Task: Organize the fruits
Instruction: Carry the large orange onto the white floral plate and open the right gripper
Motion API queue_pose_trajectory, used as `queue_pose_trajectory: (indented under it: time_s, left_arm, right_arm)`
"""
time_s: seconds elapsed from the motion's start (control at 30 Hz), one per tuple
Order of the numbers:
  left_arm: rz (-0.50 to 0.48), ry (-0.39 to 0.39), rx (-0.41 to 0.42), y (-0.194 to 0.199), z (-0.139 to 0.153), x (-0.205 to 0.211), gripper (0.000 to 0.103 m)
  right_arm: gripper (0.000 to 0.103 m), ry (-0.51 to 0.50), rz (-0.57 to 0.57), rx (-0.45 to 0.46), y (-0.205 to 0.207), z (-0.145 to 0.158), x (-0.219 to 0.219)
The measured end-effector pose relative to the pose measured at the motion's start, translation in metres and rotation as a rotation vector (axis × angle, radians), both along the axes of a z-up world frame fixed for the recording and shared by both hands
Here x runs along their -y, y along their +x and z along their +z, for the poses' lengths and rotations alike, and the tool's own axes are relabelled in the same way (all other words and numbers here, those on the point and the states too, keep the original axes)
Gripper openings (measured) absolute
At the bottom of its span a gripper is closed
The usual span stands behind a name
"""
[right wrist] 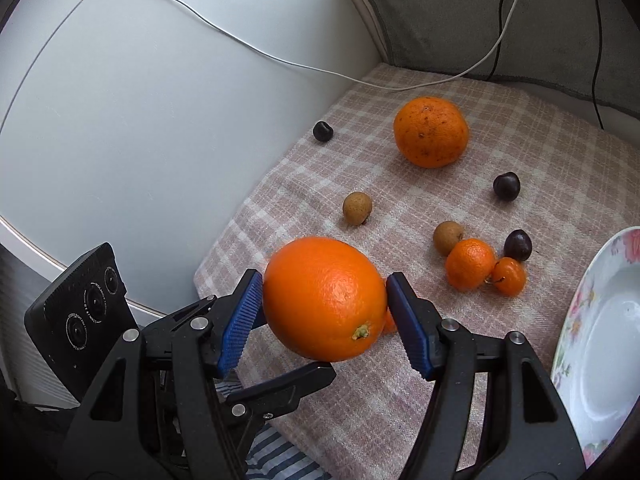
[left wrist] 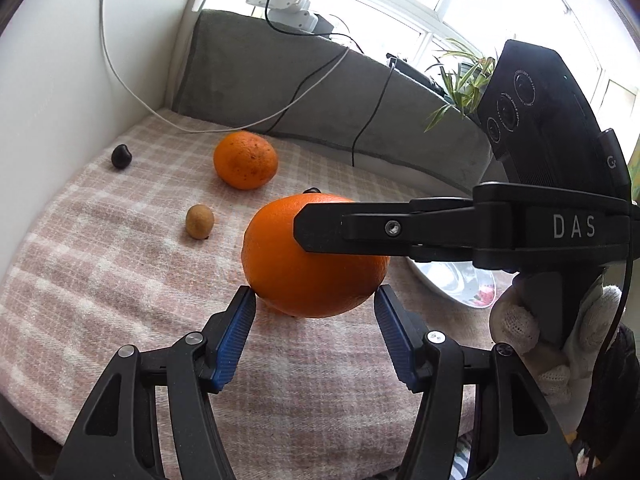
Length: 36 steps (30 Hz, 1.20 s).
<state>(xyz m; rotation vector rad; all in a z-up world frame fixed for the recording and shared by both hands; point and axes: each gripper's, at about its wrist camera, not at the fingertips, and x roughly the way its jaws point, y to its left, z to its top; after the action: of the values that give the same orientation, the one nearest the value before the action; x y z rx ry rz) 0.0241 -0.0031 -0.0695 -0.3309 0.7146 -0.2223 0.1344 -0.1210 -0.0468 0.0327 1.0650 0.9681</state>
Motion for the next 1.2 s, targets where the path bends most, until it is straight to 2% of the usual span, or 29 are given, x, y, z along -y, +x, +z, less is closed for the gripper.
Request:
queue_pose_trajectory:
  time_s: [0.67, 1.2]
  left_arm:
    - [-0.259, 0.013, 0.021, 0.030, 0.009, 0.109, 0.061]
    - [-0.333, 0.044, -0.015, 0.045, 0.000, 0.149, 0.061]
  right_arm:
    - [0.067, 0.007, -0.273, 0.067, -0.024, 0.023, 0.123]
    - [0.067, 0.044, -0.390, 0.003, -0.015, 0.004, 0.179]
